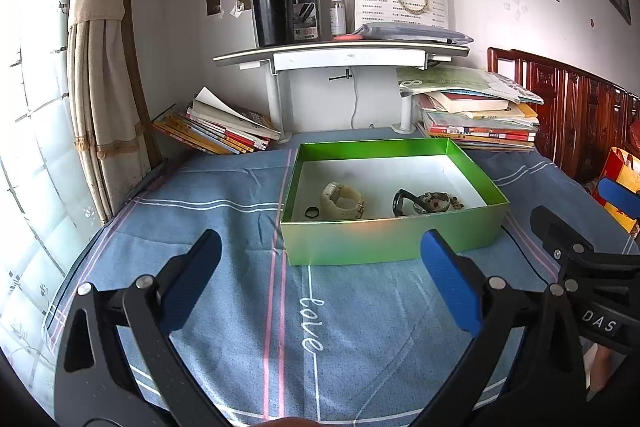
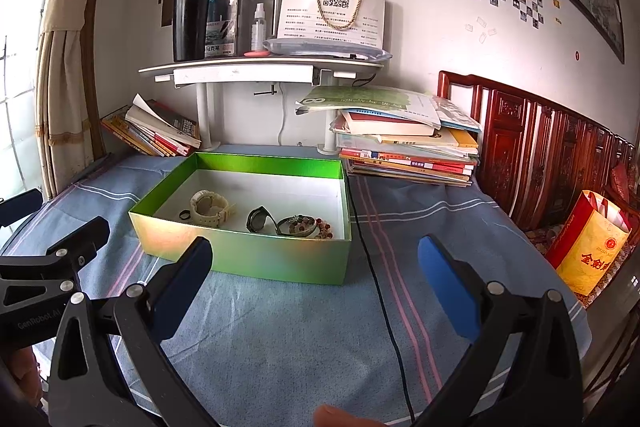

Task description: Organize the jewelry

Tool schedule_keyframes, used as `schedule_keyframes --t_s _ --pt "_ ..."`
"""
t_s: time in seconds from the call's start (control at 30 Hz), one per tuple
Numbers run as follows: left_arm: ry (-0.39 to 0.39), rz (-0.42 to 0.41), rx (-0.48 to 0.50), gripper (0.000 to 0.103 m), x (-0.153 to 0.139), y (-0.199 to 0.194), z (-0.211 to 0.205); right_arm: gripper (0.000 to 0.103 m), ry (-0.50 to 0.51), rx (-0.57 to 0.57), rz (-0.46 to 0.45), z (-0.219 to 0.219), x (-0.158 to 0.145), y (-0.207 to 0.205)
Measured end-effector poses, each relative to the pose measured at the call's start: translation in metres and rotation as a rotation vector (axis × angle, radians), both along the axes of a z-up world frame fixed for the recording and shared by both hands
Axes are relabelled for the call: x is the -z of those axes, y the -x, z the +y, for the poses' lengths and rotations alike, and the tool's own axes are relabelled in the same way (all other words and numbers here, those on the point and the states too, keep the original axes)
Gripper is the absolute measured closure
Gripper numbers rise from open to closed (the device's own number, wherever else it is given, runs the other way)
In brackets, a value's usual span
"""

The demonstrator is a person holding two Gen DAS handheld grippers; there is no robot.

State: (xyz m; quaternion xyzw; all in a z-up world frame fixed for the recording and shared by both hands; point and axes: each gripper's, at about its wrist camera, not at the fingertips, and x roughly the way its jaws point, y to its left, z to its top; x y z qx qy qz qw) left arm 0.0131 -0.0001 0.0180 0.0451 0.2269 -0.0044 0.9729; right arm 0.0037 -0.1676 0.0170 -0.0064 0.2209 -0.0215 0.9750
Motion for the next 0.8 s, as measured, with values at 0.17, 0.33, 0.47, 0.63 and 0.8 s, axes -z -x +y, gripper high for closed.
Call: schedule_keyframes --t_s 0.17,0.33,0.47,0.63,0.8 --pt "-0.006 0.003 0.003 0.004 0.0010 -0.0010 -0.0002 0.003 -0.003 0.005 0.003 0.0000 0.0008 -0.0008" --pt "-0.003 0.011 0.007 0.004 0.0032 -0.0019 0.0001 0.003 -0.003 0.006 0.003 0.0000 0.0010 -0.0007" --pt "-0.008 0.011 0.006 0.004 0.0033 -0.0016 -0.0006 0.003 -0.004 0.005 0.003 -0.0001 0.0011 -0.0007" --pt "-0.008 0.010 0.006 0.004 0.0036 -0.0017 -0.0004 0.003 -0.003 0.005 0.002 0.0004 0.0011 -0.0008" --pt "-0.009 0.014 0.002 0.004 0.0047 -0.0017 -0.0008 0.003 -0.004 0.004 0.005 0.0007 0.0027 -0.0003"
